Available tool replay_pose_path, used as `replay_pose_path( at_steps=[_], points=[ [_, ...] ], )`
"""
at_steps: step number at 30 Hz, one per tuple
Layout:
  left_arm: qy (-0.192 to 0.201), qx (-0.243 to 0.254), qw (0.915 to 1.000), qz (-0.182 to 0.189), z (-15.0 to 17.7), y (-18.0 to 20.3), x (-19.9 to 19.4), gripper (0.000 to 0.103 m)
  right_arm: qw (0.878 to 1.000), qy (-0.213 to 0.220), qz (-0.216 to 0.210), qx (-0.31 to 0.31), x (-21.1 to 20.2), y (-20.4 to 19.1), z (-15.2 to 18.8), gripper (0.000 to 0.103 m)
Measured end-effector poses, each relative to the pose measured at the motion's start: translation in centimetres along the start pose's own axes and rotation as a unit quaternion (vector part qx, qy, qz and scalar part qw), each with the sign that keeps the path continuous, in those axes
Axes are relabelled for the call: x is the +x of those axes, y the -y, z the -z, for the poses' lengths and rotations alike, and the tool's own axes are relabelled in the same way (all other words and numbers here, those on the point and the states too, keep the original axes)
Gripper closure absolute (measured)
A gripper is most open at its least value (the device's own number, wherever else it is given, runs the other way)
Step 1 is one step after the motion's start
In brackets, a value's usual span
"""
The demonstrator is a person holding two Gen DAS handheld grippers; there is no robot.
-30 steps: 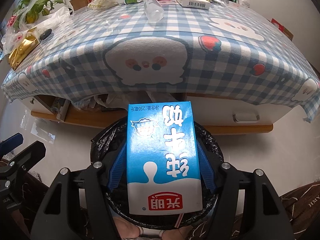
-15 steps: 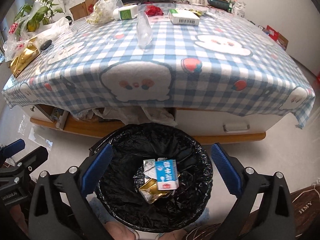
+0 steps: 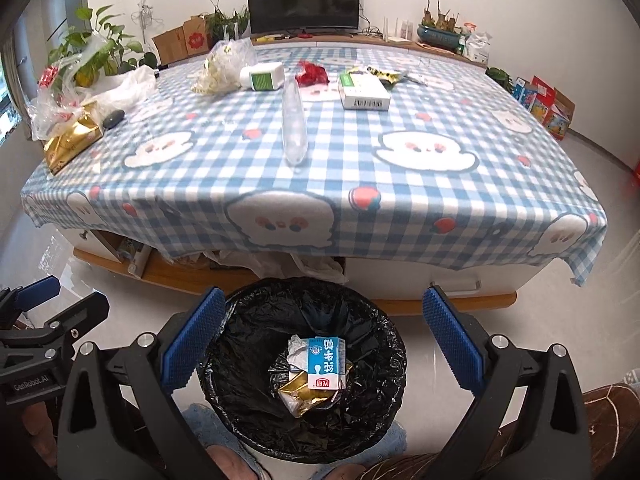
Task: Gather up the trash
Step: 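Move both tools back over the table toward the remaining trash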
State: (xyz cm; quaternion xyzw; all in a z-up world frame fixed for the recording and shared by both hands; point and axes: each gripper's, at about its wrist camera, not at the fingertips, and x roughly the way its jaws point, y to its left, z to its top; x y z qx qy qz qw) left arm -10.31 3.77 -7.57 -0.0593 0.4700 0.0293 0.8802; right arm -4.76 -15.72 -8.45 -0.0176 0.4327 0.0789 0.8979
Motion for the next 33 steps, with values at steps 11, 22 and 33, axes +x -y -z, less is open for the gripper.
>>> replay_pose_path(
  at_steps=[11, 22, 33],
  points=[
    [0.03, -0.004, 0.9995, -0.004, -3.1, -0.1, -2.8, 0.006, 1.0, 0.022, -0.009, -0.005, -2.9, 0.2, -2.8, 0.008],
    [0.043, -0.009, 0.999, 0.005, -6.9, 0.1, -3.3, 0.006, 0.999, 0.044, -0.005, -0.018, -4.0, 0.3, -6.5, 0.008],
    [0.049, -0.007, 0.9988, 0.003, -12.4, 0.4, -1.7, 0.006, 0.999, 0.044, -0.004, -0.026, -2.7, 0.4, -9.7, 0.008]
  ],
)
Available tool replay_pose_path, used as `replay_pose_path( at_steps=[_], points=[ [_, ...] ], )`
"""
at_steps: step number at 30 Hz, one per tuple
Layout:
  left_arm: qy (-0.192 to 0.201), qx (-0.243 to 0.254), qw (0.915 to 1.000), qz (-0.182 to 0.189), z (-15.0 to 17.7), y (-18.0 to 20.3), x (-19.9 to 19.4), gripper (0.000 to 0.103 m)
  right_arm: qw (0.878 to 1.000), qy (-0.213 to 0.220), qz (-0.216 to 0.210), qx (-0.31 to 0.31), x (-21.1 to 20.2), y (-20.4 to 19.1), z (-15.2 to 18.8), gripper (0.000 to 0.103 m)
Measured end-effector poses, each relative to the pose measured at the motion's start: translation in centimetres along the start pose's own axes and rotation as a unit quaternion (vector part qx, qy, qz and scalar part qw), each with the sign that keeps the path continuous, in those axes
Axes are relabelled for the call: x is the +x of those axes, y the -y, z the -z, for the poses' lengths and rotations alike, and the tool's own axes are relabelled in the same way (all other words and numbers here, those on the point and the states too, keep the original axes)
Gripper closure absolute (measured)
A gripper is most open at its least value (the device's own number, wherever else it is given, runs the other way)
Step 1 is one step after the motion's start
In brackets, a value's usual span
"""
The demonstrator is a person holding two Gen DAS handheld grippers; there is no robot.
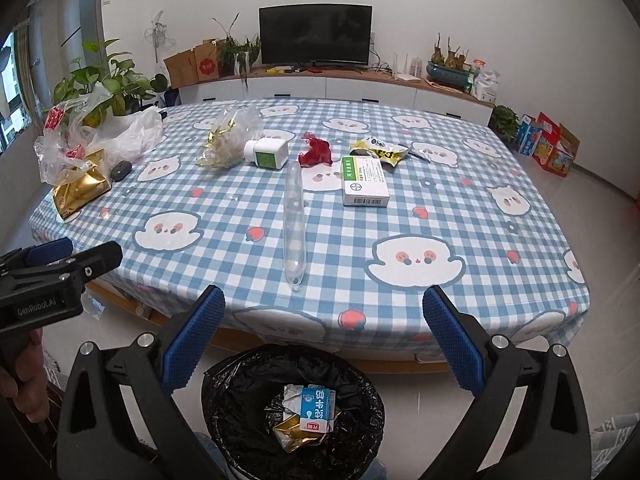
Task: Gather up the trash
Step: 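Move both tools back over the table toward the remaining trash, then grasp the clear plastic bag with the left tool while the right tool grasps the clear tube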
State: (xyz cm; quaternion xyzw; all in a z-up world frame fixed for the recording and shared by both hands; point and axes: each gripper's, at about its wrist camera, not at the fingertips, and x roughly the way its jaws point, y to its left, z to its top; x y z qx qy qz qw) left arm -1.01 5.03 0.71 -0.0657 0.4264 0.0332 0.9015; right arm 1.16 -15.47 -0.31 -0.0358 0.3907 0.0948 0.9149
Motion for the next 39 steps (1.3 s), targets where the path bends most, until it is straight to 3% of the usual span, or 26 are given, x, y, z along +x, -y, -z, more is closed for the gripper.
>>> replay_pose_path(
  at_steps=[3, 16, 26, 29, 39],
  points=[
    [0.001, -0.01, 0.9999, 0.01, -1.7, -0.6, 0.8, 0.006, 1.0, 0.002, 0.001, -0.005, 0.6, 0.1, -1.0, 0.008],
    [0.0, -0.001, 1.0, -0.009, -8.4, -0.8, 5.6, 0.006, 1.0, -0.018, -0.009, -0.018, 6.0, 0.4, -4.9, 0.008],
    [-0.006, 0.01, 0.9997, -0.022, -14.7, 0.6, 10.9, 0.007, 0.998, -0.049, -0.023, -0.029, 11.5, -0.9, -7.8, 0.019],
    [-0.014, 0.012, 0.9994, -0.029, -16.2, 0.8, 12.8, 0.007, 0.997, -0.059, -0.024, -0.039, 13.1, -1.4, -8.5, 0.027],
    [-0.04, 0.019, 0.9972, -0.06, -19.2, 0.5, 18.4, 0.009, 0.994, -0.098, -0.035, -0.033, 17.1, -2.1, -10.0, 0.038]
  ],
)
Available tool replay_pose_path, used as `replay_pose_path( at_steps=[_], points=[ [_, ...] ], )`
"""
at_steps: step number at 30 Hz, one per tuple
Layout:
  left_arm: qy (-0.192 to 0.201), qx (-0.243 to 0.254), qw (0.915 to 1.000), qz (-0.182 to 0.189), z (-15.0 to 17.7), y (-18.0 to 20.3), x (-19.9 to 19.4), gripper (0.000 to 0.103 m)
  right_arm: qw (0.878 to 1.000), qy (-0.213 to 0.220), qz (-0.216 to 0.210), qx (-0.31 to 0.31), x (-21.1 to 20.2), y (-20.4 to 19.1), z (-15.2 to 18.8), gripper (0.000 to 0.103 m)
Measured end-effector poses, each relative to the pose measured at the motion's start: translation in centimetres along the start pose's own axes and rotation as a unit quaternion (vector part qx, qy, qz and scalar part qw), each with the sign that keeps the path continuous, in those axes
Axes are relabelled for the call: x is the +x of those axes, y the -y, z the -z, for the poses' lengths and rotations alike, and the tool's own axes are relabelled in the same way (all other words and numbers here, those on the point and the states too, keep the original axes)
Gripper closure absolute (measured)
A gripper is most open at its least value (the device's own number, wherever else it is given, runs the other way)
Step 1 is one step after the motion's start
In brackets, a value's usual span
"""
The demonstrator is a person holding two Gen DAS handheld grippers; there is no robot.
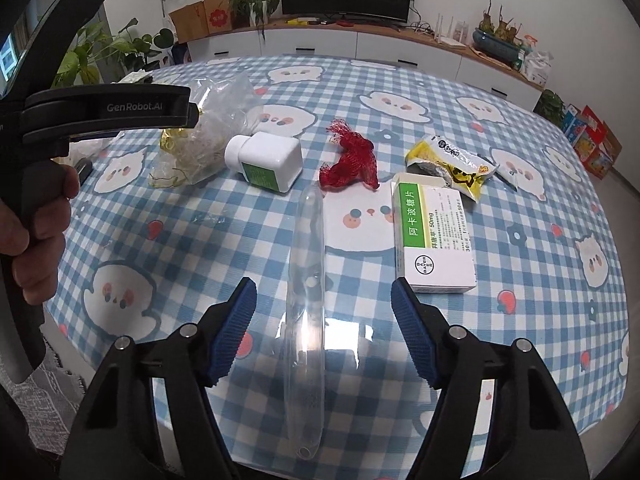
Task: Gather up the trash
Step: 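Grasp the clear plastic bag with the left tool while the right tool grasps the clear tube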
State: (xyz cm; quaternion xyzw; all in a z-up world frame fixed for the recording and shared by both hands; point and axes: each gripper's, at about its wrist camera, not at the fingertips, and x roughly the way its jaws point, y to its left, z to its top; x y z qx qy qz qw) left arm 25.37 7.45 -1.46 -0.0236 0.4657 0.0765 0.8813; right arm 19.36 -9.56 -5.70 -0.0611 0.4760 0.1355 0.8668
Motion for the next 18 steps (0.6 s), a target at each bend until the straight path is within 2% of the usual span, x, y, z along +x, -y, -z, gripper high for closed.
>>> replay_pose_path(
  at_steps=[5, 9, 18],
  points=[
    [-0.01, 0.002, 0.9999, -0.004, -1.0, -0.2, 2.0, 0.01, 1.0, -0.027, -0.003, 0.0, 1.9, 0.2, 0.3, 0.045],
    [-0.012, -0.008, 0.9999, 0.007, -2.1, -0.1, 2.9, 0.01, 0.999, -0.035, -0.005, 0.007, 2.5, 0.2, 0.1, 0.048],
    [-0.03, -0.011, 0.9994, 0.01, -2.3, -0.6, 6.0, 0.03, 0.998, -0.057, -0.014, 0.011, 4.1, -0.3, -0.1, 0.06]
  ],
)
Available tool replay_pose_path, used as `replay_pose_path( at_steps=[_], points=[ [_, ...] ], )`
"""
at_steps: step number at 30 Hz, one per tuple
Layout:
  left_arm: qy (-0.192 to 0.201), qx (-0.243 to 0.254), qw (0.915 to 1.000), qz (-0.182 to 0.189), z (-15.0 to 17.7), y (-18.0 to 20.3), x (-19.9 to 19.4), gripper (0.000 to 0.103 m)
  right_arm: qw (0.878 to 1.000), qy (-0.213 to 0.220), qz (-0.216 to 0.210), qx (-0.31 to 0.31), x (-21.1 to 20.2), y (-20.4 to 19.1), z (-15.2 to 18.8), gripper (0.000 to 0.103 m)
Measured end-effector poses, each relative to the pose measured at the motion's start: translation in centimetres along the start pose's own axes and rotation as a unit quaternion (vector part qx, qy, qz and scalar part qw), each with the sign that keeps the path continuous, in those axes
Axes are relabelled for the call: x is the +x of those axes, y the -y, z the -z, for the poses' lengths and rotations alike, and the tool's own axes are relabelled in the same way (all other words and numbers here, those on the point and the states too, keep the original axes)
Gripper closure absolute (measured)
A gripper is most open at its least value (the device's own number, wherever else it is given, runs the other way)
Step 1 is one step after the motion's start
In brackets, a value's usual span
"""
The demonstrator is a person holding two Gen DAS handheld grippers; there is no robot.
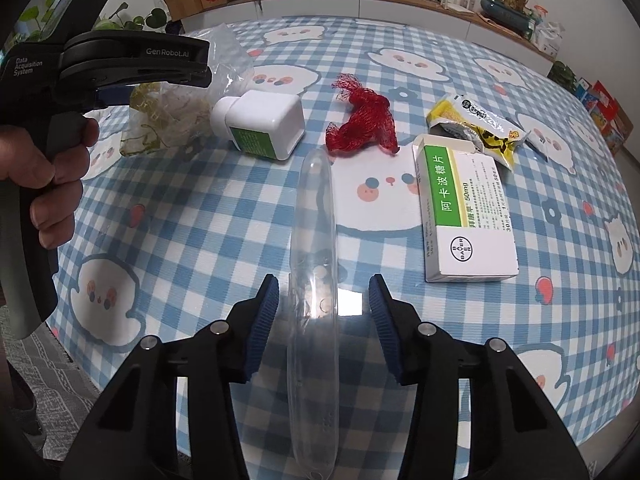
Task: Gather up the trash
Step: 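Grasp the clear plastic bag with the left tool while the right tool grasps the clear tube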
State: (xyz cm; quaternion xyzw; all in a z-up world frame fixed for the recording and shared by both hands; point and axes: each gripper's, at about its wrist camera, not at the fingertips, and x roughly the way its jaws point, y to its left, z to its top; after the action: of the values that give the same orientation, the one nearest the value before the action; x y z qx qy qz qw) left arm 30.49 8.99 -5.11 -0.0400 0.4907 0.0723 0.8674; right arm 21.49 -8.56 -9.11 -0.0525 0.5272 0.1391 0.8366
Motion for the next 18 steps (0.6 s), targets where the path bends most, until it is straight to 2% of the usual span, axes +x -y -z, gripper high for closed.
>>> replay_pose_path(
  at_steps=[7, 9, 10, 13, 18],
  points=[
    [-0.009, 0.003, 0.9999, 0.004, 0.23, 0.06, 0.9, 0.05, 1.0, -0.013, 0.002, 0.005, 0.77, 0.16, -0.02, 0.068],
    [-0.013, 0.006, 0.9999, 0.0, 0.37, 0.2, 1.03, 0.063, 1.0, -0.015, 0.001, 0.003, 0.86, 0.11, -0.02, 0.078],
    [-0.014, 0.007, 0.9999, -0.005, 0.44, 0.26, 1.1, 0.068, 1.0, -0.015, 0.001, 0.004, 0.89, 0.12, -0.04, 0.078],
    [-0.016, 0.005, 0.9998, -0.01, 0.52, 0.09, 1.22, 0.077, 1.0, -0.017, -0.007, 0.012, 0.91, 0.38, -0.07, 0.079],
    [-0.013, 0.0, 0.9998, -0.012, 0.46, -0.26, 1.1, 0.082, 1.0, -0.017, -0.011, 0.018, 0.91, 0.53, -0.14, 0.079]
  ],
)
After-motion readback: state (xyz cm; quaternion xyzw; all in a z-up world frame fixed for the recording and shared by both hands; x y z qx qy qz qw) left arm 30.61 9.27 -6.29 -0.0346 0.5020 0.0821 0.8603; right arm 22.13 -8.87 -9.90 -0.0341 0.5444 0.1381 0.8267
